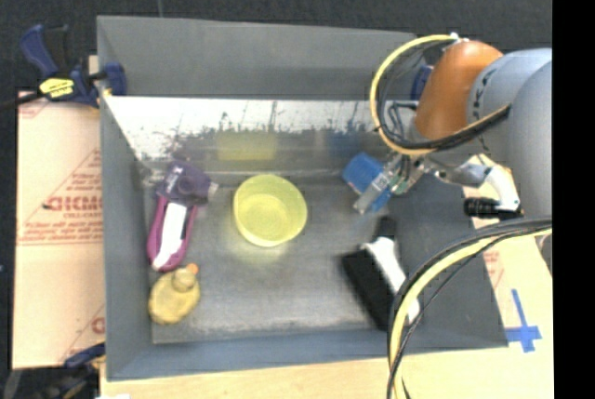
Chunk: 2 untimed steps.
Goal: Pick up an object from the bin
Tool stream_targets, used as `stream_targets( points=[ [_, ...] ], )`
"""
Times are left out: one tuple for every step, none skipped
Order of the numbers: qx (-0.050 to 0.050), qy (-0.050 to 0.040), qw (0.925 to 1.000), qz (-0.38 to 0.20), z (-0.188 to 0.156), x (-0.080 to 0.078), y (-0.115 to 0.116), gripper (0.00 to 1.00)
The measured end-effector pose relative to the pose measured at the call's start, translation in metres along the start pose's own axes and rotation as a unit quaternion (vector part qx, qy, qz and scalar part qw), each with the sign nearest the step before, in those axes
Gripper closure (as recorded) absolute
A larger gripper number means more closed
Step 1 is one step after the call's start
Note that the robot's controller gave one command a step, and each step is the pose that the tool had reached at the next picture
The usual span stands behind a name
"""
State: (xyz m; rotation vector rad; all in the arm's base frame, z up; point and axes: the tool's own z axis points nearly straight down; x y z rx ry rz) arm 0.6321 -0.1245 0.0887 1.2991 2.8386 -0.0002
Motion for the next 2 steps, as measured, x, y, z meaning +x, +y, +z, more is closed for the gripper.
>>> stream_targets(
  points=[
    [0.0,0.0005,1.0,-0.001,-0.027,-0.001,0.0,1.0],
    [-0.002,-0.0026,1.0,-0.002,-0.051,-0.003,0.0,1.0]
  ],
)
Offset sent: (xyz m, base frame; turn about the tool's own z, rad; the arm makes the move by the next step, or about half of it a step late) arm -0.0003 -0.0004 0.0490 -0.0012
